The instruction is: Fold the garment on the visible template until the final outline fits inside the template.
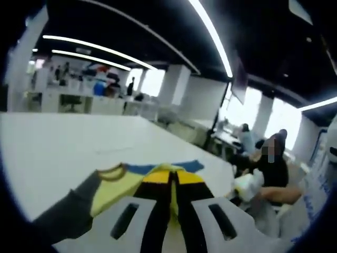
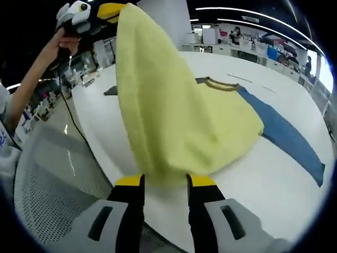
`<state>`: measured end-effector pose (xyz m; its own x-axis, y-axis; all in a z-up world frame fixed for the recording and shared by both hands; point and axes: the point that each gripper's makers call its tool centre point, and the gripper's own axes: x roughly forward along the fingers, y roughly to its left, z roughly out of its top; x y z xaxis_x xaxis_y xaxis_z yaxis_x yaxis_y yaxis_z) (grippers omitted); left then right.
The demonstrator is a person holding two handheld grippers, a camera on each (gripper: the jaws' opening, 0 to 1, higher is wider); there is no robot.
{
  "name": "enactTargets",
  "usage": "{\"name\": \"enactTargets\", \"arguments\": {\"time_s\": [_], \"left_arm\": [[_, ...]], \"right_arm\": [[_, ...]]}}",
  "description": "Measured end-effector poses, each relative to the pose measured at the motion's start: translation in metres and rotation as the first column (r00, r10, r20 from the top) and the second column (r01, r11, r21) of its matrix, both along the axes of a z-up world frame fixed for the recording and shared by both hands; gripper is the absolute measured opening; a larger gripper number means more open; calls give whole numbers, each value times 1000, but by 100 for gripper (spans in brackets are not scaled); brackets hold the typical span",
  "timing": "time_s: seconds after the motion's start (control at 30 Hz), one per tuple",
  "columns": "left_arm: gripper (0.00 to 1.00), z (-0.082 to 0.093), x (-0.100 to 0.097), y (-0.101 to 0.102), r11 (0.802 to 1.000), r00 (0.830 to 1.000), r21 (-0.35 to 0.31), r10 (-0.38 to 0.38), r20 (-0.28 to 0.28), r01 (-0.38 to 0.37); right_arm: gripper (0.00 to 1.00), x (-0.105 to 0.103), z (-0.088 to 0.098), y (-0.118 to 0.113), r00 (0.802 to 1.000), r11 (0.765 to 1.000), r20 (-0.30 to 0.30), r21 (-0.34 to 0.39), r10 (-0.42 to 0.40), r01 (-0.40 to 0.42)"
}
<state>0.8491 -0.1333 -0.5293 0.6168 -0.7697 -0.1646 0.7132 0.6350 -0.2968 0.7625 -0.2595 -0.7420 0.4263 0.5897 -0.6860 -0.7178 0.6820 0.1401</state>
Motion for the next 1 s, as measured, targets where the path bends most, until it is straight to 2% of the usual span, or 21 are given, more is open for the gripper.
{"name": "enactTargets", "arguments": {"time_s": [0.33,0.47,0.7,0.8,1.0], "left_arm": [[0,-5,-3,7,1000,1000,-6,12,-10,-12],[0,-10,-5,12,1000,1000,-4,20,-23,-20],[0,-20,-8,25,999,998,-7,51,-48,-51],[0,-21,-9,26,998,997,-3,56,-52,-56],[0,-25,-10,30,998,996,-6,64,-64,-65]], "right_arm": [[20,10,-12,11,999,999,12,-39,30,-29],[14,15,-17,11,998,995,22,-87,60,-58],[14,12,-25,13,994,986,17,-131,109,-106],[12,14,-28,11,992,981,30,-157,122,-115],[9,11,-35,10,988,970,17,-194,152,-146]]}}
